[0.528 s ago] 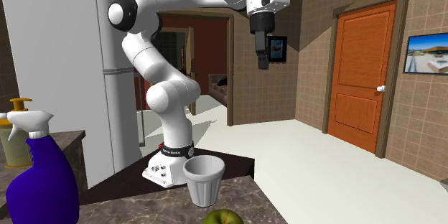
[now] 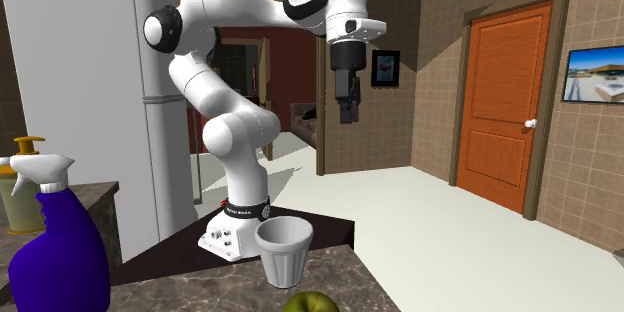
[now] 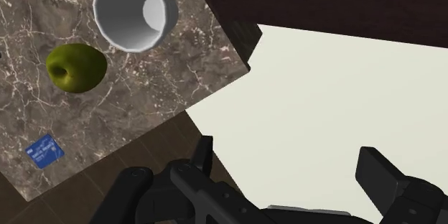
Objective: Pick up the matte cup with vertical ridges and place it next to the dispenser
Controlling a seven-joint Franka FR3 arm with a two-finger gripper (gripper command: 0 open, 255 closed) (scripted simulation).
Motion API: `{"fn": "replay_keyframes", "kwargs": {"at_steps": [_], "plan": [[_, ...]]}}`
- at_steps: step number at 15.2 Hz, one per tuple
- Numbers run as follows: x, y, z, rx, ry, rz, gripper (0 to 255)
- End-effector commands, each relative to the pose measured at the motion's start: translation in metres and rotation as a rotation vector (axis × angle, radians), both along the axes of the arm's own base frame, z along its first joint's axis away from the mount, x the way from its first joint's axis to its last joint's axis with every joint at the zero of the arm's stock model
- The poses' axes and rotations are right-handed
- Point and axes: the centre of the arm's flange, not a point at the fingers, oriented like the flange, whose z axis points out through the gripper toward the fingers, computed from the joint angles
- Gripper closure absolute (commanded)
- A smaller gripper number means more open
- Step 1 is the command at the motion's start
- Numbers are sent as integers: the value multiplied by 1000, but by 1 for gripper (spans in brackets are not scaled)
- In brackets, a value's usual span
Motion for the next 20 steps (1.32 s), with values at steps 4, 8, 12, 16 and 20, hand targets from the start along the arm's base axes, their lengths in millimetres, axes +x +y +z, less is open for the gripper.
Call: {"fn": "replay_keyframes", "kwargs": {"at_steps": [4,8,12,16,20], "plan": [[-18,-40,-47,-35,4,-13,0],[-34,-72,-81,-63,8,-25,0],[-51,-104,-115,-91,11,-37,0],[-61,-126,-141,-108,13,-44,0],[-60,-130,-161,-108,13,-44,0]]}}
